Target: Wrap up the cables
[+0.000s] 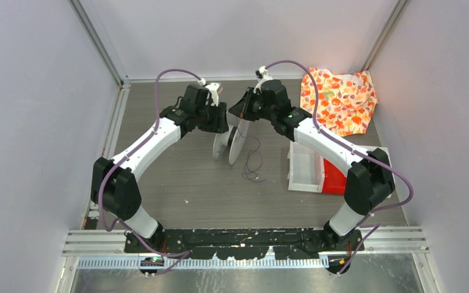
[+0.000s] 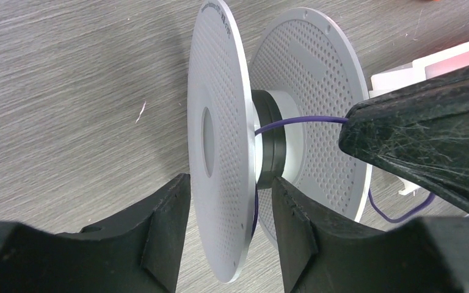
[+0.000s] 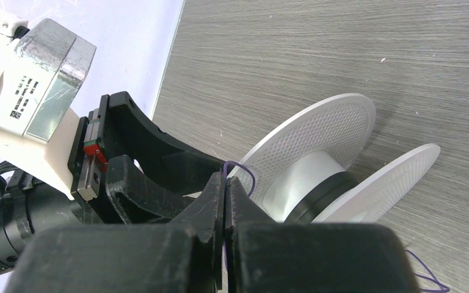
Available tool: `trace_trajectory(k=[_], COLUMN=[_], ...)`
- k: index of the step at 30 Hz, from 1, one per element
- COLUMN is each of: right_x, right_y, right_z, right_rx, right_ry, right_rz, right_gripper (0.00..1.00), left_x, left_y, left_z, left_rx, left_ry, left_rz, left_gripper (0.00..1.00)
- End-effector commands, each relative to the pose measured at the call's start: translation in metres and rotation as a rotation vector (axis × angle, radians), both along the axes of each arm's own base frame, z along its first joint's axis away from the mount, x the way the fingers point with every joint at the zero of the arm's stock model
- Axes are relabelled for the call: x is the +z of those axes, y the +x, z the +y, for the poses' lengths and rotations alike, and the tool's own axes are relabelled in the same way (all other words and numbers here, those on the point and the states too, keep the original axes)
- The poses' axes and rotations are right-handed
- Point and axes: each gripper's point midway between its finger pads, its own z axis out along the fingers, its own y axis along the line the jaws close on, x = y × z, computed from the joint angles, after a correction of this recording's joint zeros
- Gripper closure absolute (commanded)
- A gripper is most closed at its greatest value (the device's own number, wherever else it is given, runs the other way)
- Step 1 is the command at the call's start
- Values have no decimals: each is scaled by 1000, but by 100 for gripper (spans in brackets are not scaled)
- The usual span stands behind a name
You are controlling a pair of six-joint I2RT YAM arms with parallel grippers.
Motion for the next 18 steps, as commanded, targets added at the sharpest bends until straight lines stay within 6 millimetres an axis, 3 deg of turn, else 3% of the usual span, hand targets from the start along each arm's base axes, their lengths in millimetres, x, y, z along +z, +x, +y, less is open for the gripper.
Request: trace_trajectory(k=[1, 18], right_x=[19, 13], right_y=[5, 5], right_z=[4, 7], right_rx=[3, 10], right_ry=[50, 55], right_rz=[-47, -27], right_gripper=[99, 99], left_x=[25, 22], left_y=[6, 10], left_z=[-6, 2], left_rx=[-14, 20], left_ry=[-51, -13], left_rz=[-68, -86], left_gripper=[48, 72])
